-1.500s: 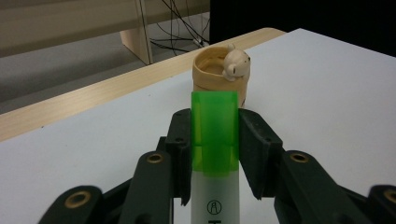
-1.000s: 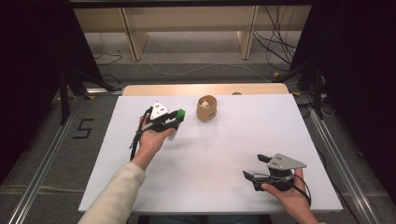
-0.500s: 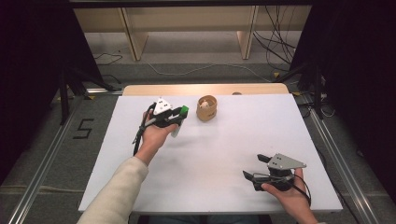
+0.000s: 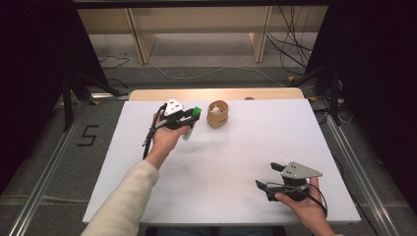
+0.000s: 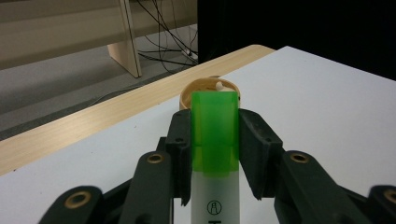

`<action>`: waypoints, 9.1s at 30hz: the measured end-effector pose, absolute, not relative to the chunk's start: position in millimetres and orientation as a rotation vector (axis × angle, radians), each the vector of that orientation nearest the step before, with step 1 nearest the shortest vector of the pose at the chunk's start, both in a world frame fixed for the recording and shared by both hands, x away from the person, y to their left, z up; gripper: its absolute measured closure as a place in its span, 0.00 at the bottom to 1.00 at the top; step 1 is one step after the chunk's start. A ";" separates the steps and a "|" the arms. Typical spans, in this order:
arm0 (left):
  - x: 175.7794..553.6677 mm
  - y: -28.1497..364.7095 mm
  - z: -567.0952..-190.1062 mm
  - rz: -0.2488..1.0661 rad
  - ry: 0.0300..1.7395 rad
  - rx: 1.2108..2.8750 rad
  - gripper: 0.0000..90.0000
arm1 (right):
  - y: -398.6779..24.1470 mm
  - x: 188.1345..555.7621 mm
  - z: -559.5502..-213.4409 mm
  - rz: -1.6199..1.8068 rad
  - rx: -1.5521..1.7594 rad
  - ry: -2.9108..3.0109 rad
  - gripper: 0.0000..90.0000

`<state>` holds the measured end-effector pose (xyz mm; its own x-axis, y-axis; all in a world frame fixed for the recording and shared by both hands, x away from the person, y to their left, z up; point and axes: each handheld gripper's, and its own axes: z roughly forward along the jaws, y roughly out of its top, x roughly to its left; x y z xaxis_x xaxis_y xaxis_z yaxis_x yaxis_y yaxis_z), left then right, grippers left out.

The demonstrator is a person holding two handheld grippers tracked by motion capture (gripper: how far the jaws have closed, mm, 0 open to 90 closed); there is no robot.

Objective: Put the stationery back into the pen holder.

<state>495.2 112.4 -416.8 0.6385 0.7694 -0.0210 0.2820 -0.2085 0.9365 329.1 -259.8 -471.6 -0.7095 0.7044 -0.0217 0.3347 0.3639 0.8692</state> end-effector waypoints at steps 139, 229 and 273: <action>599.9 44.0 -394.9 0.582 0.753 1.661 0.74 | -262.9 331.1 -472.9 1.300 0.920 2.243 0.20; 604.4 35.5 -428.7 0.540 0.792 1.794 0.73 | -262.9 330.9 -472.8 1.306 0.912 2.242 0.20; 532.0 86.6 -385.0 0.531 0.919 1.962 0.30 | -261.0 331.8 -472.5 1.300 0.919 2.237 0.20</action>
<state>532.0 86.6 -385.0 0.6348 0.7725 0.0120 0.3967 -0.3392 0.8530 331.8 -261.0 -472.5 -0.7072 0.7070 -0.0093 0.3417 0.3533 0.8708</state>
